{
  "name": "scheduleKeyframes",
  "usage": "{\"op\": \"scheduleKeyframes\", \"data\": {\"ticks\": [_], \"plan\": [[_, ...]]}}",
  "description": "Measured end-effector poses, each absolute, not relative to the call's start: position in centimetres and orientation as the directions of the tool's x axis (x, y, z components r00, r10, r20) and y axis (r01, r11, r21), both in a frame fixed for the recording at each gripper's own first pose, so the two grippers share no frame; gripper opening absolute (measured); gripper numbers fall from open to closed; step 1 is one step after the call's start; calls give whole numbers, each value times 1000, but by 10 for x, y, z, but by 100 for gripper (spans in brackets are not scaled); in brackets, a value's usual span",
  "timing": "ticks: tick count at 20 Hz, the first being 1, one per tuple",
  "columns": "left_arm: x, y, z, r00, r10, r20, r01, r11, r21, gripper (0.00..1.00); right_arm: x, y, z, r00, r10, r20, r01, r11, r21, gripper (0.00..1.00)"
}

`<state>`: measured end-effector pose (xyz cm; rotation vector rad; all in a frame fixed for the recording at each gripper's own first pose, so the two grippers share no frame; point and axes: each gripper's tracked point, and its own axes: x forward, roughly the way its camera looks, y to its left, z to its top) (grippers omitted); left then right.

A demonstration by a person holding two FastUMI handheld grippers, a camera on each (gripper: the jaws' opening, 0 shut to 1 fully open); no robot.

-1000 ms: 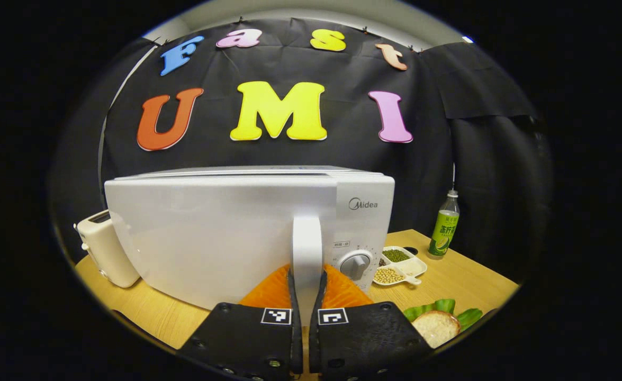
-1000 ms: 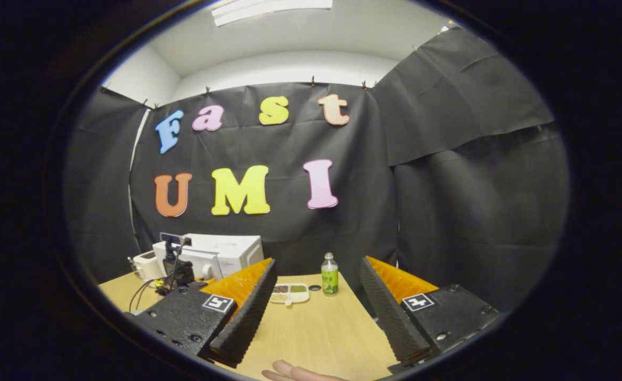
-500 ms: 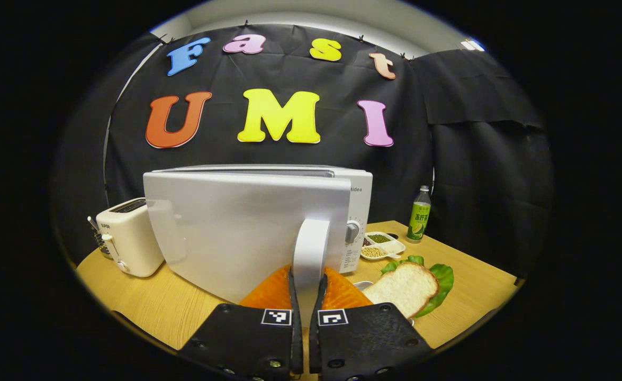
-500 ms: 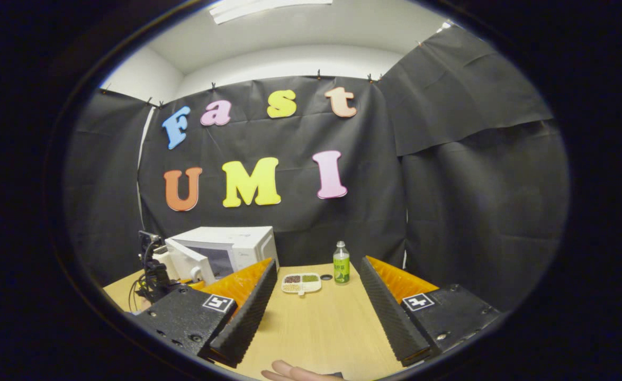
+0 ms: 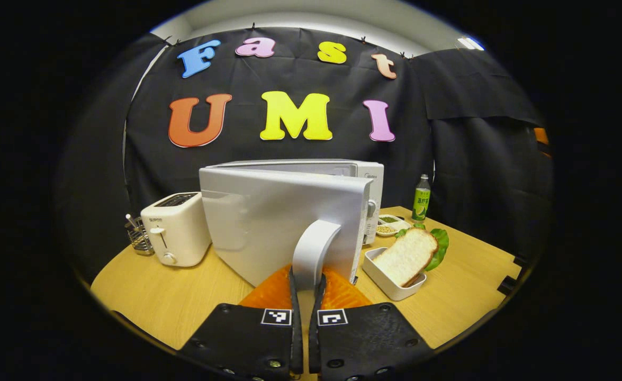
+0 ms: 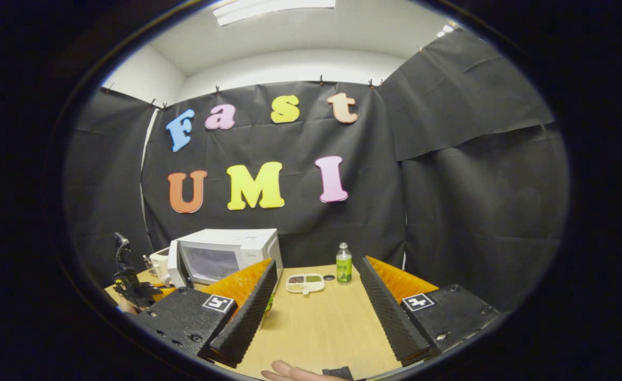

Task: Open the microwave oven with the left hand, put the food in, and close the microwave oven.

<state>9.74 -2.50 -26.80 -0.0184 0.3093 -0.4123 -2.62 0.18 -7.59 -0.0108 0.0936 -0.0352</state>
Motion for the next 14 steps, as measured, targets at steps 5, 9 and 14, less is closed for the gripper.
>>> {"op": "scheduleKeyframes", "data": {"ticks": [5,9,14], "plan": [[85,39,-274,891,-344,-296,344,937,-53,3,-28,32,-81,994,-8,-106,6,1000,-16,92],[81,89,-278,913,-281,-296,285,958,-30,3,-26,58,-85,994,20,-112,-23,999,-26,100],[82,134,-282,921,-240,-306,232,971,-61,10,-15,79,-100,989,41,-140,-47,998,-41,100]]}}
